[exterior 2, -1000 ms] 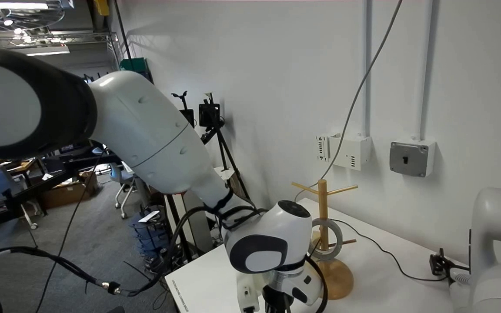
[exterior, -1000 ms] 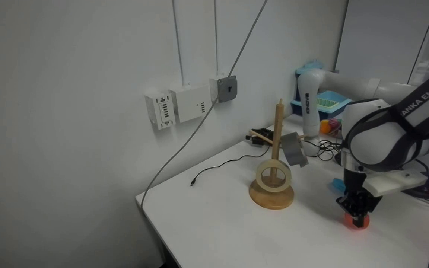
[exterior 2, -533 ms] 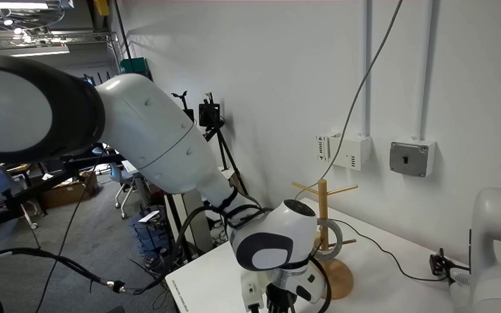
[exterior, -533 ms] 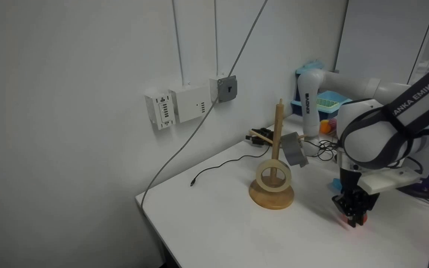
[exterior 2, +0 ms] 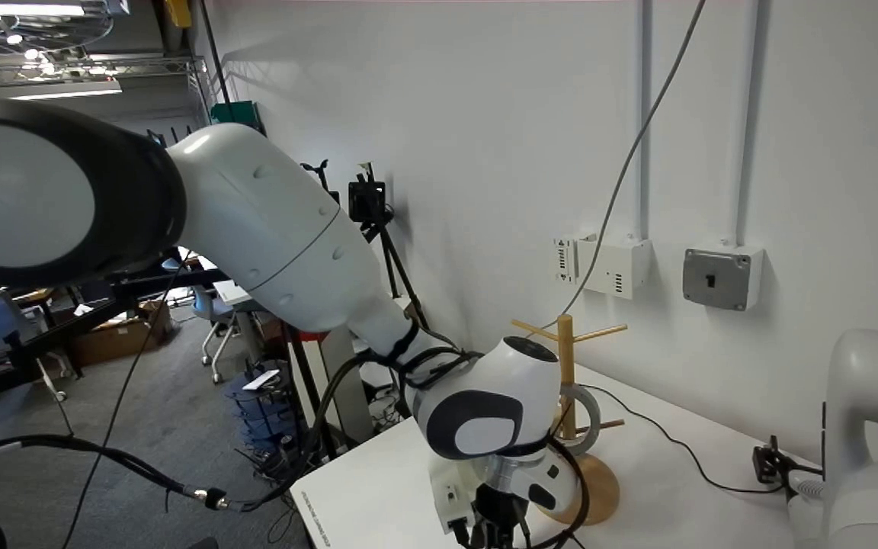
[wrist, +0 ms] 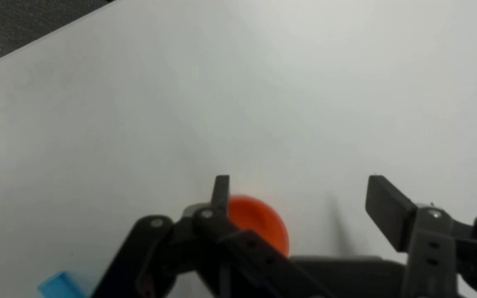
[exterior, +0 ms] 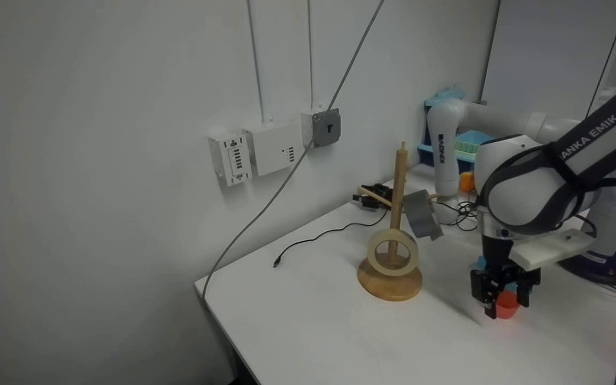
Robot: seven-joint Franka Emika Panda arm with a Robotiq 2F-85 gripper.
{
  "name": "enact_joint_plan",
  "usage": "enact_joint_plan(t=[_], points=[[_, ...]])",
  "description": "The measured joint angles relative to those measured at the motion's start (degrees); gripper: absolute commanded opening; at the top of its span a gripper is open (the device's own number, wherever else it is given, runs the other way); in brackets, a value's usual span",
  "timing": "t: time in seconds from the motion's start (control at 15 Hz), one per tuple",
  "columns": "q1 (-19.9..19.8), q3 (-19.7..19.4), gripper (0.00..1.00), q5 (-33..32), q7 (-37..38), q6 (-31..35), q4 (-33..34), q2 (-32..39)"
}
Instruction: Get the orange cup from the wooden stand and put it on the table, then get the grey masking tape and place it around the orange cup
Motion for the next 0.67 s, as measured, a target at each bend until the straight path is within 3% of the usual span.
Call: enact_joint_plan(t=[0.67], points=[[3.6,0.1,1.00,-8.7,-0.5,0.0,1.6,-5.3]])
